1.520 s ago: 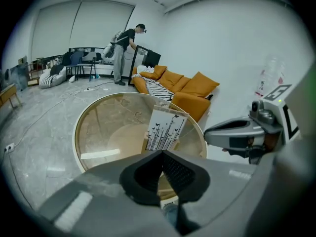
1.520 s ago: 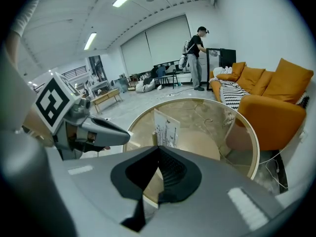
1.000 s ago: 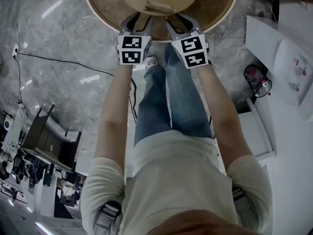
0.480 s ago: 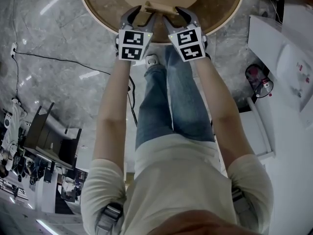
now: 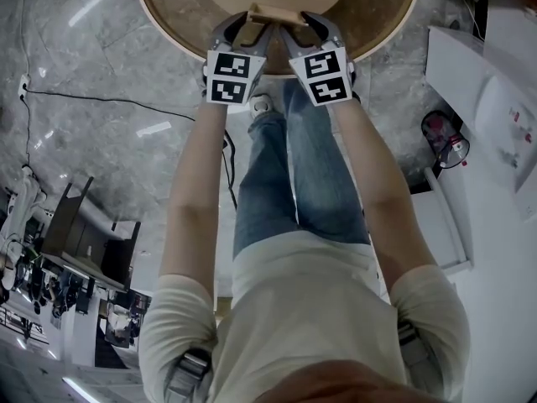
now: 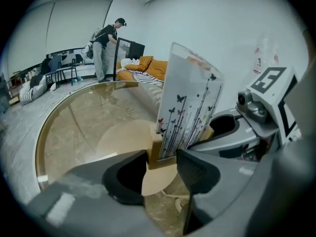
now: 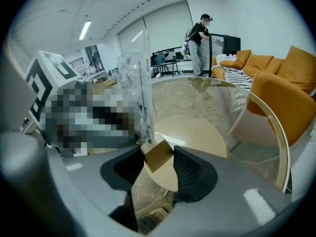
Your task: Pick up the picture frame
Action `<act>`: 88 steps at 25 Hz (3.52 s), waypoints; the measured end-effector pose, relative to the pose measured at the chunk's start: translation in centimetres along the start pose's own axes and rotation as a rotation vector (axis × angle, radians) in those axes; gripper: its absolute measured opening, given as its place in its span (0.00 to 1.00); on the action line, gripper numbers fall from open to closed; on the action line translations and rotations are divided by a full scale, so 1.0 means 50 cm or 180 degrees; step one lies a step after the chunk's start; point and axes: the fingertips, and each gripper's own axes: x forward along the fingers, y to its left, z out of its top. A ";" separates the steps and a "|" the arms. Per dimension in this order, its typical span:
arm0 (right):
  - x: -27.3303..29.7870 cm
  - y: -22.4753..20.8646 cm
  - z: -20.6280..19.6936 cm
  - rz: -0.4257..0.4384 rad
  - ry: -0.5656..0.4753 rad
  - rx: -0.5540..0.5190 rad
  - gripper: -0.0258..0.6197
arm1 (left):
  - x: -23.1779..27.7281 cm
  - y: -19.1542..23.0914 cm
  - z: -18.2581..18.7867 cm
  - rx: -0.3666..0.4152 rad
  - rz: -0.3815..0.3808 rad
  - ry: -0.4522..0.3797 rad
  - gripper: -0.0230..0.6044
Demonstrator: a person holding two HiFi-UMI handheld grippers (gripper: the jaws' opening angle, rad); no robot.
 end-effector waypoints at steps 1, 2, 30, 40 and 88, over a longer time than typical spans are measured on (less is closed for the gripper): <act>-0.004 0.001 -0.003 -0.0016 0.0003 0.0000 0.33 | -0.001 -0.004 -0.001 0.0012 -0.0005 0.0009 0.34; -0.008 0.002 -0.006 -0.0025 0.0001 -0.0003 0.33 | -0.003 -0.009 -0.002 0.0023 -0.0011 0.0015 0.34; -0.258 0.149 0.050 -0.0243 -0.0436 -0.0254 0.32 | -0.266 -0.133 0.044 0.0187 0.0105 -0.0444 0.34; -0.375 0.250 0.049 -0.0336 -0.0558 -0.0324 0.32 | -0.405 -0.194 0.027 0.0255 0.0117 -0.0567 0.34; -0.742 0.505 0.171 -0.0395 -0.1044 -0.0822 0.32 | -0.836 -0.348 0.103 0.0312 0.0224 -0.1090 0.34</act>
